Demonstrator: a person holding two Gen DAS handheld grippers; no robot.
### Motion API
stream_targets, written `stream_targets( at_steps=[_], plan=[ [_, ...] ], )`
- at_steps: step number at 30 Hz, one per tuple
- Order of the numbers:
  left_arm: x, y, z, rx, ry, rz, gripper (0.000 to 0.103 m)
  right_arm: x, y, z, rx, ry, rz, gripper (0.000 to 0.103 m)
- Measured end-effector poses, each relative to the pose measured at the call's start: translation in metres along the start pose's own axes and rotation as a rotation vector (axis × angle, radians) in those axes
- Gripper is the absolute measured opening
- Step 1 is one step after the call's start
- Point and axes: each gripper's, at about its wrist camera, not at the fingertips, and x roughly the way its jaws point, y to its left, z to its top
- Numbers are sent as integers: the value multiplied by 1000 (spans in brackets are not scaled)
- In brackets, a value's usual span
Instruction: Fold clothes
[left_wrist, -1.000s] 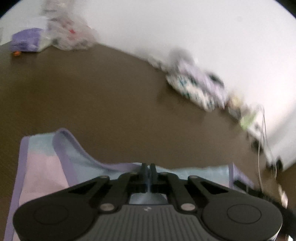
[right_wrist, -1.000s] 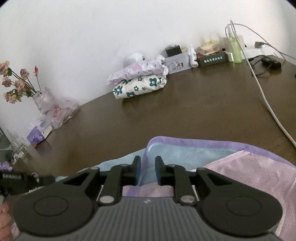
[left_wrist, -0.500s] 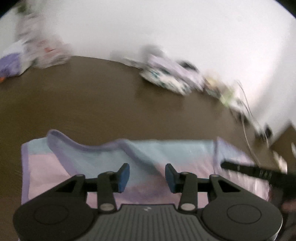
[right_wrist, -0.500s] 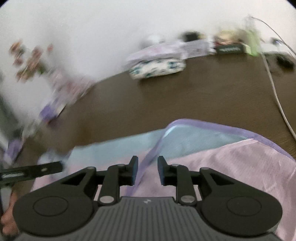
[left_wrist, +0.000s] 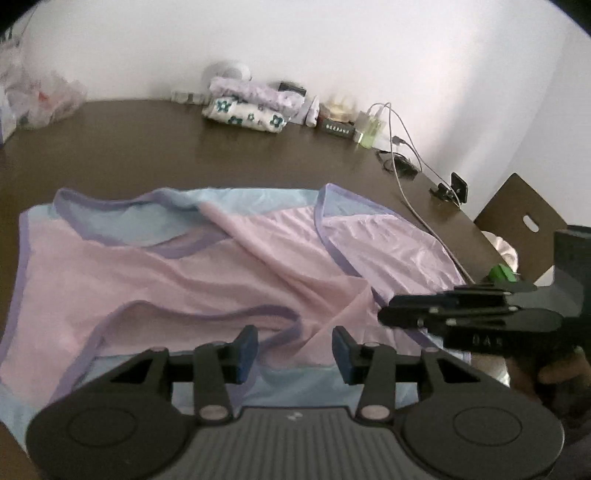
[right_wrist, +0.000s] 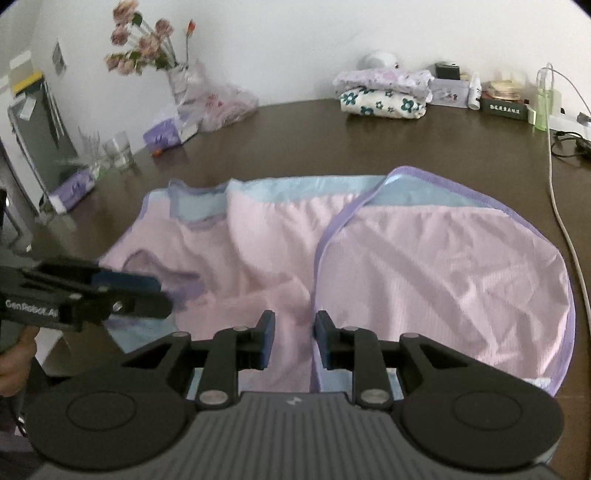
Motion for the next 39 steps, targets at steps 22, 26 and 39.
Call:
stream_targets(
  at_steps=[22,26,39],
  plan=[
    [-36,36,-45,-74,-49,44,5,-66,0,-55,-110,-24,-14,34],
    [-44,43,-52,-100,-53,8,0,-64,0,-60,-128,-23,-37,29],
    [-30,41,-32,-11,-47,-19,38,-59,-5,-60,-133,-35,-39,15]
  ],
)
